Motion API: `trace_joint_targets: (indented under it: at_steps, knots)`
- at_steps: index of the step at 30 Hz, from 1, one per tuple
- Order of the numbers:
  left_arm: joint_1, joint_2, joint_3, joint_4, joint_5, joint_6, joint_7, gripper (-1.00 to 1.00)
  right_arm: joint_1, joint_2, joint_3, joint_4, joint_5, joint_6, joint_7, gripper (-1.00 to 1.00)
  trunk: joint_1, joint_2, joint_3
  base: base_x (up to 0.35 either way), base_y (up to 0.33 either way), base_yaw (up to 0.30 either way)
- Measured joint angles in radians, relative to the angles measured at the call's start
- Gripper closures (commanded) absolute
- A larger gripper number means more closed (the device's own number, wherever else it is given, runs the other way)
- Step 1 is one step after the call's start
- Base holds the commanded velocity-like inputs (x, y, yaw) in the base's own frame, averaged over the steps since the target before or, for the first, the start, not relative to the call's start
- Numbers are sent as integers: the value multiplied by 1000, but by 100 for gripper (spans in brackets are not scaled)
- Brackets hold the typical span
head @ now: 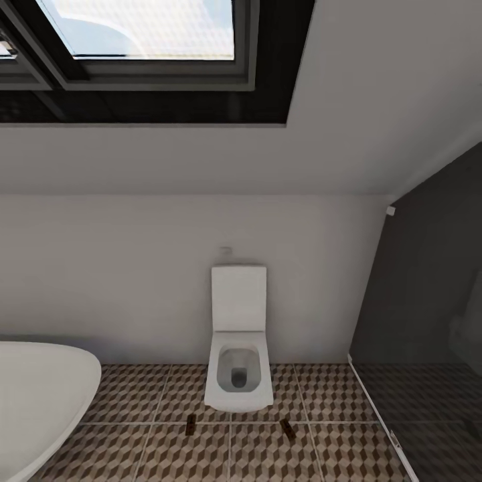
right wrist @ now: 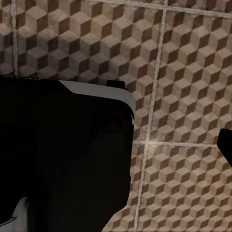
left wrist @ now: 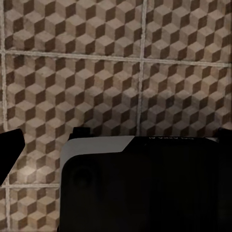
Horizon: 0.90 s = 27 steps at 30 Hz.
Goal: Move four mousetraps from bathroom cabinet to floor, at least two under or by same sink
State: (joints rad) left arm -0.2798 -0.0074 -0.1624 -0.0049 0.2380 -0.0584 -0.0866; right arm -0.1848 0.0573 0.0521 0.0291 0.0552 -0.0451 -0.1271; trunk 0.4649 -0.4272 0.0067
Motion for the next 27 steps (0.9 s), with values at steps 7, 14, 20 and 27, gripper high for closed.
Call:
trace_joint_targets:
  at_steps: [7,14,20,27]
  knots:
    - [1,-12,0,0,-1,3,-4,-100,0,-5,1,-1,5,-5,0,-100,0,0,0,0,0,0]
    - [2,-30,0,0,0,5,-3,-100,0,-13,3,-7,11,-8,0,-100,0,0,0,0,0,0]
    - [7,-34,1,0,0,16,1,-100,0,-15,5,-11,13,-10,1,-100,0,0,0,0,0,0]
    - [18,-34,1,1,0,43,2,-100,0,-13,4,-11,10,-9,1,-100,0,0,0,0,0,0]
